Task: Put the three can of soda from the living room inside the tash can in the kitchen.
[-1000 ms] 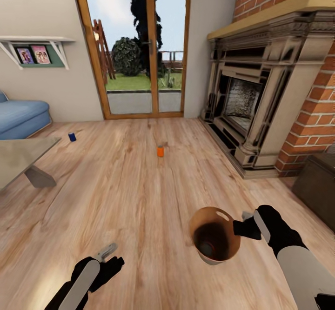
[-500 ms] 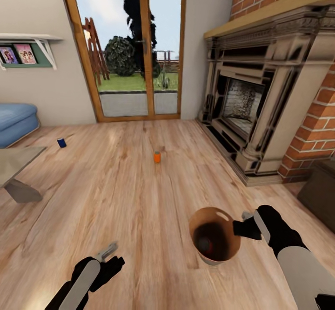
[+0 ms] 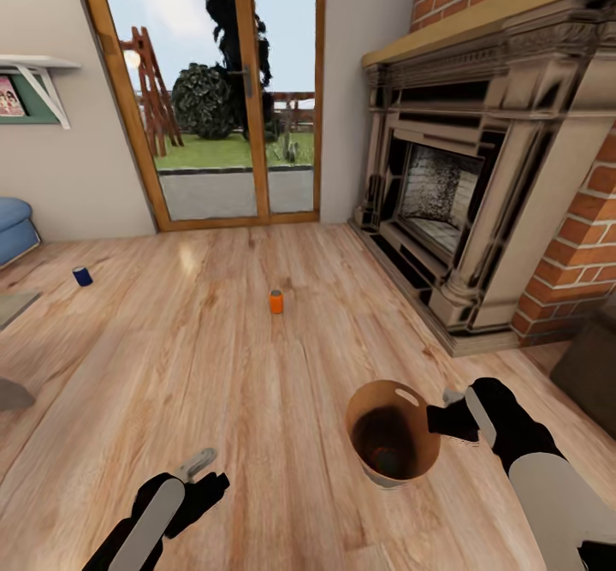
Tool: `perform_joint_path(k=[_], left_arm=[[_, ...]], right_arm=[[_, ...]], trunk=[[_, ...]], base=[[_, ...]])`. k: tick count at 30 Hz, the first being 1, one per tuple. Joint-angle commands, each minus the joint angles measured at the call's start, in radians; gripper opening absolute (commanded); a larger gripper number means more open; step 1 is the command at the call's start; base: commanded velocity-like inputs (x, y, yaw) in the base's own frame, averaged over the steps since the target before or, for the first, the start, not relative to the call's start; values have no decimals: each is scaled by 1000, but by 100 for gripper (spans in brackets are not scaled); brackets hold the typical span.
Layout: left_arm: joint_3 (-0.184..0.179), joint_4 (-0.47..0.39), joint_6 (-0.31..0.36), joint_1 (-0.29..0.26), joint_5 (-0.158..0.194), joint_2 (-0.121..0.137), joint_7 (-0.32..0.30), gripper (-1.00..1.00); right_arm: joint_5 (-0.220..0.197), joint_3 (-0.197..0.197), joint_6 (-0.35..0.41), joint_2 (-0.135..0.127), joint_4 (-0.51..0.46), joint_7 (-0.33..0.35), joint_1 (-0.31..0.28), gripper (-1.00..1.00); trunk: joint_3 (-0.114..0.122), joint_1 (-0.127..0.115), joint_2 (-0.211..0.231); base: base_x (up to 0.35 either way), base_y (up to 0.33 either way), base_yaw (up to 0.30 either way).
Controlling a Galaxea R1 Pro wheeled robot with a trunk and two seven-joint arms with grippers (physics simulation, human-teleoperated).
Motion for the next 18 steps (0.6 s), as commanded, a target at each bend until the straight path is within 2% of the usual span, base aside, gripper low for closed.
perform_joint_path(k=[1, 4, 7, 10, 15, 18], left_arm=[[0, 0, 0, 0, 0, 0, 0, 100], [0, 0, 0, 0, 0, 0, 0, 100], [0, -1, 0, 0, 0, 0, 0, 100], [0, 0, 0, 0, 0, 0, 0, 100], [0, 0, 0, 0, 0, 0, 0, 100], [0, 0, 0, 0, 0, 0, 0, 100]], right_arm=[[-25, -2, 1, 0, 11, 6, -2, -100], [-25, -5, 1, 1, 76, 6, -12, -100], [-24, -7, 1, 1, 190, 6, -57, -100], [-24, -7, 1, 1, 247, 6, -82, -100], [-23, -4, 1, 5, 270, 6, -92, -100], [-20, 9, 1, 27, 270, 7, -89, -100]], trunk=[[0, 0, 0], [0, 0, 0], [0, 0, 0], [0, 0, 0], [0, 0, 0], [0, 0, 0]], base=[[343, 3, -5], [343, 8, -3], [344, 16, -1], [344, 21, 0], [343, 22, 0], [343, 23, 0]])
